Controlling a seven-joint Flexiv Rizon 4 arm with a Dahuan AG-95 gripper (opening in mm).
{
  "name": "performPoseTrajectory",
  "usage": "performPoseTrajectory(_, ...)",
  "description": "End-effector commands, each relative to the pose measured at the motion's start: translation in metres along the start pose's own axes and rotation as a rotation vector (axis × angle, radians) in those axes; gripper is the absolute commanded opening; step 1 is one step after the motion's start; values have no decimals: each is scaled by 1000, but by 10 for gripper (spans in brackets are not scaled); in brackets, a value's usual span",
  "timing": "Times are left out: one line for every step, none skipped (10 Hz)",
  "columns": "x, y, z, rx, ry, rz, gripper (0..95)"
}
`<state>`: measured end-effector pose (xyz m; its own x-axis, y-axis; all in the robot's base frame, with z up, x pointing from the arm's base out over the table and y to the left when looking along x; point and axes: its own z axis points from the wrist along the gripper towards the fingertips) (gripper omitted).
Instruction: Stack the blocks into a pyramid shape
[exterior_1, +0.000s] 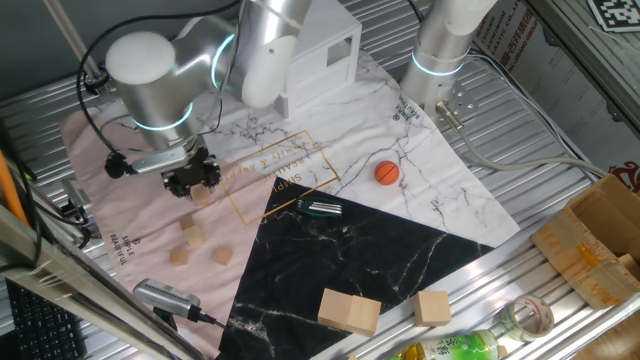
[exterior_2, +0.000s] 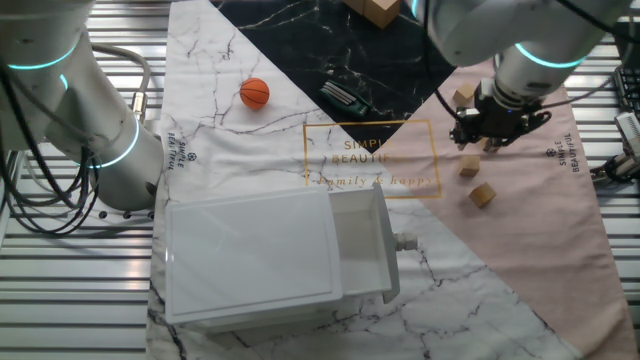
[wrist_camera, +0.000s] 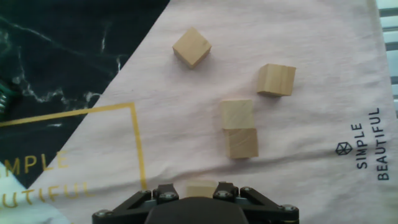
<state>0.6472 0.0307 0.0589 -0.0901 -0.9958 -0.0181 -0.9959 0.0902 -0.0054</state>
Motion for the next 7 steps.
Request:
performPoseTrajectory(0,-1,0,2,2,-2,380)
performPoseTrajectory(0,-1,0,5,2,-5,380)
performPoseTrajectory(0,-2,1,6,2,-5,380)
performPoseTrajectory(0,-2,2,7,0,-8,380)
performPoseTrajectory(1,-2,3,8,-1,-10,380)
performPoseTrajectory(2,-3,5,8,-1,-11,380)
performPoseTrajectory(3,-4,6,8,-2,-13,380)
